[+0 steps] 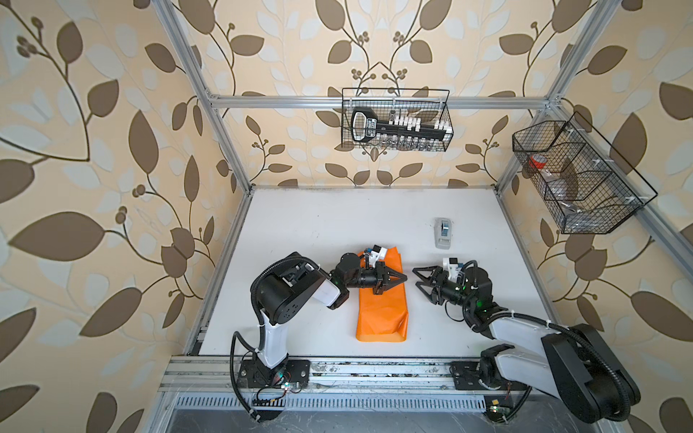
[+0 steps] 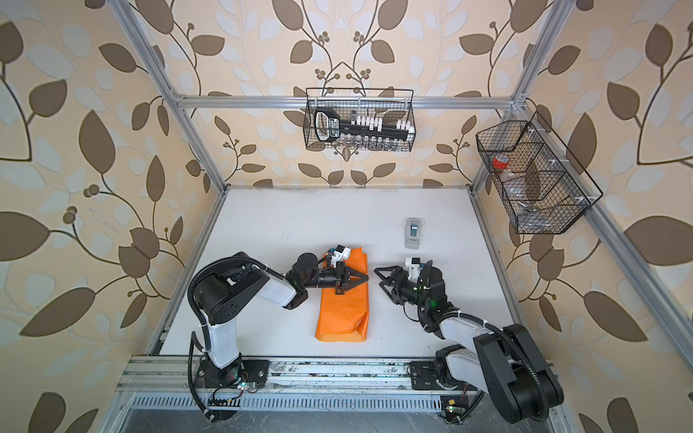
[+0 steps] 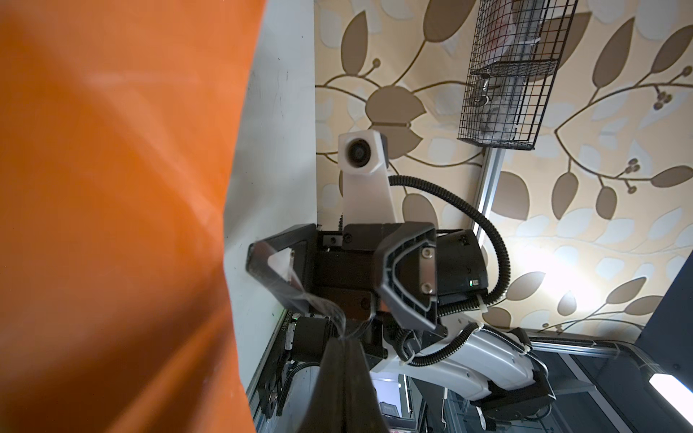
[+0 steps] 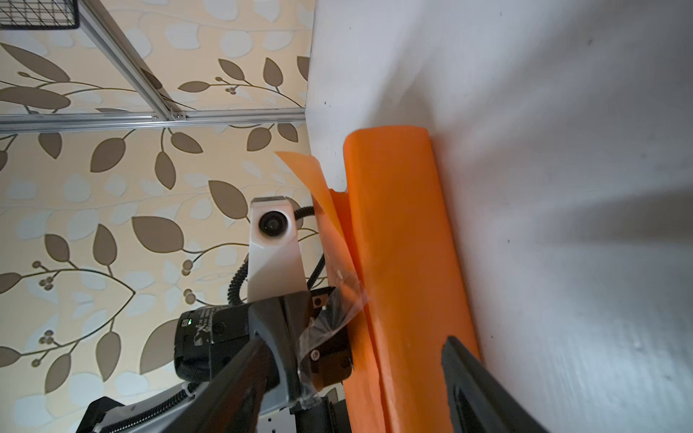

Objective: Wrap the gift box in paper

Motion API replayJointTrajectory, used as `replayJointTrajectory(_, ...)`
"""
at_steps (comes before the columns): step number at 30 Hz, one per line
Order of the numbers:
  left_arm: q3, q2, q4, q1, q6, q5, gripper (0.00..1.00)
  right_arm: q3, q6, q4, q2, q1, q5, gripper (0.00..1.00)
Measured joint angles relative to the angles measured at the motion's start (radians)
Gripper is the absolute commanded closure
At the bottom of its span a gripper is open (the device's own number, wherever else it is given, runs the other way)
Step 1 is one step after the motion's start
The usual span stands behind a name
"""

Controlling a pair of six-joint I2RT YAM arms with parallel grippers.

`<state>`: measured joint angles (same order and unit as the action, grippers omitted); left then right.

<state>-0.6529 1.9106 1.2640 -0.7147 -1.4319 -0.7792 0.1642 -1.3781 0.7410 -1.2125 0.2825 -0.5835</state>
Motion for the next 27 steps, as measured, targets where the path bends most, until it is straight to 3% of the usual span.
replayJointTrajectory(5, 0.000, 0.000, 0.000, 0.000, 0.000, 0.000, 1.00, -0.004, -0.107, 0.140, -0.021, 0.083, 0.051, 0.25)
replayJointTrajectory(11, 0.000, 0.000, 0.000, 0.000, 0.000, 0.000, 1.00, -0.008, -0.175, 0.210, -0.003, 0.093, 0.109, 0.24)
replayJointTrajectory(21, 0.000, 0.000, 0.001, 0.000, 0.000, 0.000, 1.00, -0.008, -0.209, 0.194, 0.029, 0.114, 0.130, 0.23)
replayJointTrajectory(27, 0.000, 0.000, 0.001, 0.000, 0.000, 0.000, 1.00, -0.010, -0.207, 0.091, 0.138, 0.135, 0.158, 0.21)
